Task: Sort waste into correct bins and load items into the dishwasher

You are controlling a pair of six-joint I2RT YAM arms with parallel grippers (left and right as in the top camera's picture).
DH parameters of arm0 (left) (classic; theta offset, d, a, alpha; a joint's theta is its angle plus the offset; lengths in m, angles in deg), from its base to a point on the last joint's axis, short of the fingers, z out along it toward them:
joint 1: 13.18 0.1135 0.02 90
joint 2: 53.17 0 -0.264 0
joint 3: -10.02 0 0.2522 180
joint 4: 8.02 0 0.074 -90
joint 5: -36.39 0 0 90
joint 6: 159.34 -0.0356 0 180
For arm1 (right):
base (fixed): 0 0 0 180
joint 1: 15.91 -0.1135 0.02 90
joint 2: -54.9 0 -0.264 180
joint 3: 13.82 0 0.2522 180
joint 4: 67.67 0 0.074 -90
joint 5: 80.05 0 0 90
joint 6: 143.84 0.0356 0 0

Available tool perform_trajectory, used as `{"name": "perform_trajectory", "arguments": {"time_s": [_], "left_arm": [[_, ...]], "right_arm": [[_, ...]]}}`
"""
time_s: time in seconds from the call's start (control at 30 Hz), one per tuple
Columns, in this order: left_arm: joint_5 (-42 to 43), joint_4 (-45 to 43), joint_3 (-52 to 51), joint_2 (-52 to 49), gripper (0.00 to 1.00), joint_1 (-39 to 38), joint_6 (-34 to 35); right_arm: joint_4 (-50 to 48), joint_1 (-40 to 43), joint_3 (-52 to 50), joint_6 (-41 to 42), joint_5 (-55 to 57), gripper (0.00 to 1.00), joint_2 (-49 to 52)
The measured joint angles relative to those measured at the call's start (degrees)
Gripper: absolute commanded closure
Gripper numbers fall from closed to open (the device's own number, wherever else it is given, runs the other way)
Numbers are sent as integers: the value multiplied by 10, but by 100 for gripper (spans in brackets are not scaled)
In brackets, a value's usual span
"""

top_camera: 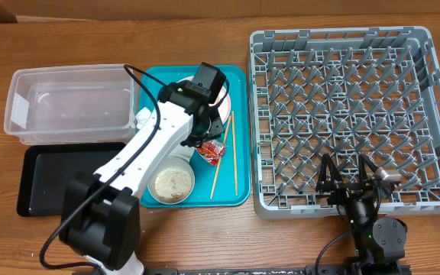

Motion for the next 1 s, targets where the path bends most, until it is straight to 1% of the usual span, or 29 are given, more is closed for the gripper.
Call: {"name": "perform_trajectory", "arguments": {"time_s": [0.1,0.27,0.5,0.57,0.67,1.0], "left_arm": [[0,-1,0,-7,64,0,0],[0,-1,0,-9,59,0,0],[0,-2,0,-9,60,-1,2],[-1,-3,0,-9,57,-1,2],[-1,-3,0,-9,55,-1,2],[-2,-9,0,-9,58,-1,2]], "right_arm": [[0,0,0,0,0,0,0],[0,0,0,0,0,0,0],[0,0,0,0,0,0,0],[0,0,0,0,0,0,0],[0,0,0,0,0,0,0],[0,0,0,0,0,0,0]]}}
